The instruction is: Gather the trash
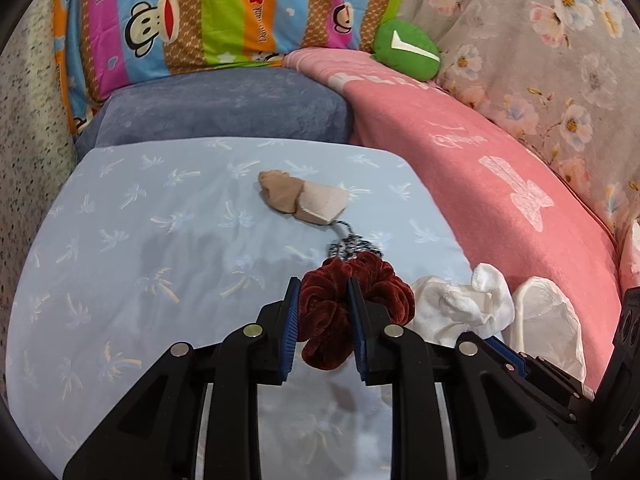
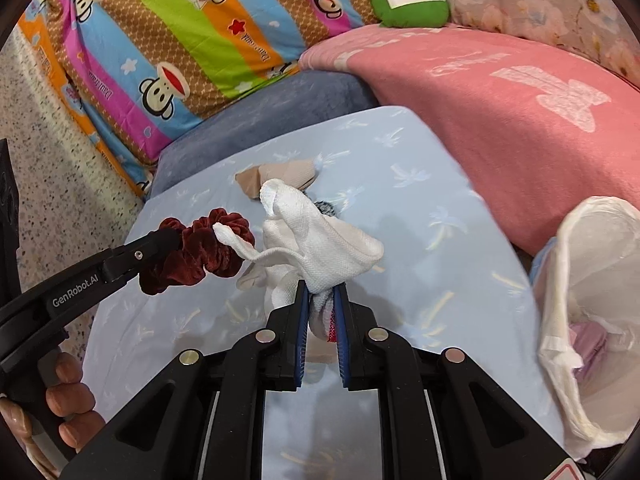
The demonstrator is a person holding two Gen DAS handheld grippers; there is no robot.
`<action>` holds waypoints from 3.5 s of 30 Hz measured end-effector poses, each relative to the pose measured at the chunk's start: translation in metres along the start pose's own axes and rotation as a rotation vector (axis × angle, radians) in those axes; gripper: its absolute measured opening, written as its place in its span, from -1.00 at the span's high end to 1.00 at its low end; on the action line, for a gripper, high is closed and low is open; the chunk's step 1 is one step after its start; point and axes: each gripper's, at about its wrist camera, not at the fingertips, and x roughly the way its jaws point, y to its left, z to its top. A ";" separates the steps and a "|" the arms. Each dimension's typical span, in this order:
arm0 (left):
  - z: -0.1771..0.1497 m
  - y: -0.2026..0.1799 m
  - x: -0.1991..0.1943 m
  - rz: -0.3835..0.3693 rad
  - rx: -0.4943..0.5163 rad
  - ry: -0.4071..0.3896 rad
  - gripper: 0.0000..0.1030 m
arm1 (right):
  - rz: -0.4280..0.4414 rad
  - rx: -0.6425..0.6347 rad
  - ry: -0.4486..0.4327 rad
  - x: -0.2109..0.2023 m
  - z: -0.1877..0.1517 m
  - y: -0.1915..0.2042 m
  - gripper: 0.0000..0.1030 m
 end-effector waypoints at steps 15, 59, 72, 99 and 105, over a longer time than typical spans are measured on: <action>-0.010 -0.077 -0.034 -0.062 0.126 -0.049 0.56 | -0.055 0.083 -0.128 -0.094 -0.005 -0.064 0.77; -0.047 -0.243 -0.036 -0.230 0.419 -0.049 -0.26 | -0.204 0.290 -0.243 -0.193 -0.033 -0.203 0.67; -0.076 -0.196 -0.009 -0.182 0.323 0.076 -0.42 | -0.186 0.256 -0.181 -0.177 -0.050 -0.197 0.62; -0.105 -0.119 0.006 0.011 0.232 0.141 -0.41 | -0.122 0.096 0.064 -0.058 -0.085 -0.140 0.82; -0.102 -0.118 0.003 0.004 0.221 0.133 -0.41 | -0.140 0.129 -0.008 -0.084 -0.068 -0.149 0.89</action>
